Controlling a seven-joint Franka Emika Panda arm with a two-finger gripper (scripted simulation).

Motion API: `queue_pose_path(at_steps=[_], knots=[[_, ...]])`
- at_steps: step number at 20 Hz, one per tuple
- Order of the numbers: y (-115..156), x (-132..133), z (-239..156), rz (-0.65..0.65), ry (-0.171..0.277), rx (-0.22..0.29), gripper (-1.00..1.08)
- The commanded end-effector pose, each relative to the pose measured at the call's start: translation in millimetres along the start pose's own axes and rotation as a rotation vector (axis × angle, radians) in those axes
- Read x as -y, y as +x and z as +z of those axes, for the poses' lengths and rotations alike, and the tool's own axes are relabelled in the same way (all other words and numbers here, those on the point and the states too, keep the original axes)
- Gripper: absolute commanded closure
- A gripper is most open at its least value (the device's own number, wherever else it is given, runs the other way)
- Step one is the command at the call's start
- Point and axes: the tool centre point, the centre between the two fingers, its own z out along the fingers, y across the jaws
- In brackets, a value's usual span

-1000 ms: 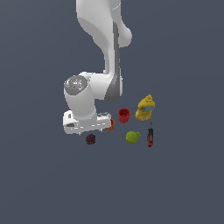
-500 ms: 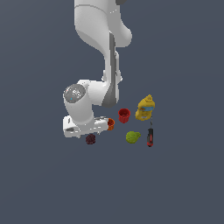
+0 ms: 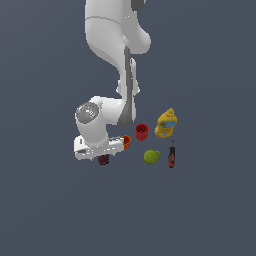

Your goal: Pick up a designated object from a clutter of objects.

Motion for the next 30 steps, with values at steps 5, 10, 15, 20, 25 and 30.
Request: queue_pose_path(at_steps=[5,10,15,20,25,30], knots=[[-0.2,-0.3,24.8,-0.001,0.000,0.000,-0.92],[0.3,-0.3,27.0,-0.002,0.000,0.000,1.08],[0.3,-0.3,27.0,-0.002,0.000,0.000,1.08],[-0.1,-0.8,26.2,-0.001,0.000,0.000,1.08],[-3.2,-0.4,19.0,-0.001,0.000,0.000,1.08],[-10.6,0.7,1.3,-0.001,0.000,0.000,1.08]])
